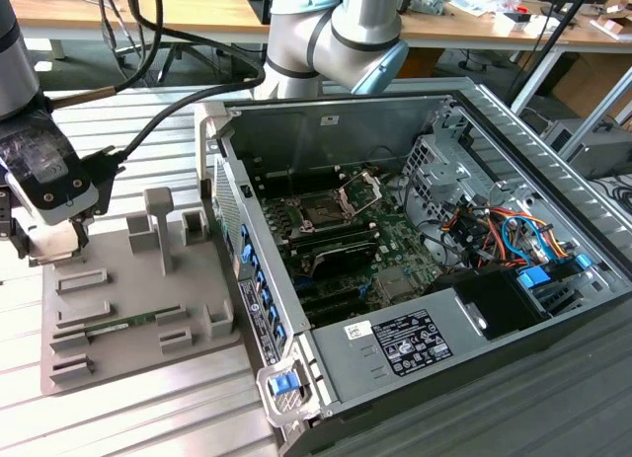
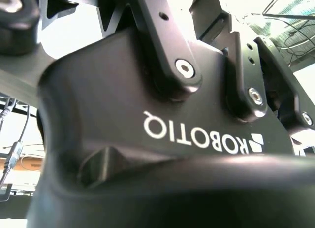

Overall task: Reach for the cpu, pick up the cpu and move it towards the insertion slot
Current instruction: 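Pick up the cpu and move it towards the insertion slot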

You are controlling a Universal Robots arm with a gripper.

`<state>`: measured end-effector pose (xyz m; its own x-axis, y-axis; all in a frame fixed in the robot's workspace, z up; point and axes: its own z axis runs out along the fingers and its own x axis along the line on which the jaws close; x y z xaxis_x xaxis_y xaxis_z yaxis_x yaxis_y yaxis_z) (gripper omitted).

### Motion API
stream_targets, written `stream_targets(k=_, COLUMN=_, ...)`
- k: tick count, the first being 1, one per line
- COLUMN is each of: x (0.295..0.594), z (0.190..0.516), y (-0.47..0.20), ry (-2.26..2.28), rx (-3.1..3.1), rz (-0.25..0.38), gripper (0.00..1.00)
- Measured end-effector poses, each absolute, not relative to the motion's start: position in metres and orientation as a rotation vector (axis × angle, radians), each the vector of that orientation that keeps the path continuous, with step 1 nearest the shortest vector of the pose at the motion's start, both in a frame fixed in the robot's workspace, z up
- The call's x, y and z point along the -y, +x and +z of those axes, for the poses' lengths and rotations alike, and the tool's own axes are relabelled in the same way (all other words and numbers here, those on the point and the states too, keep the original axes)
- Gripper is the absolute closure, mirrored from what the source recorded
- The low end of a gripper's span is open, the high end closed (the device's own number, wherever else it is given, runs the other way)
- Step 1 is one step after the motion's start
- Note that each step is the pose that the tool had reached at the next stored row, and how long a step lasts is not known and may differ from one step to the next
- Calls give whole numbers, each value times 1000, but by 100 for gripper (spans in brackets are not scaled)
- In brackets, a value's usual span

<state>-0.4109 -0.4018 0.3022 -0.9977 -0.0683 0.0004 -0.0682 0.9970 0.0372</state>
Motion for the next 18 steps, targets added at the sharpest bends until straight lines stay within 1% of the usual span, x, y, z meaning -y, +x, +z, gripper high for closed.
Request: stream_targets(k=18, x=402, z=315, y=-411, ry=107, rx=3138, rz=-58, gripper=45)
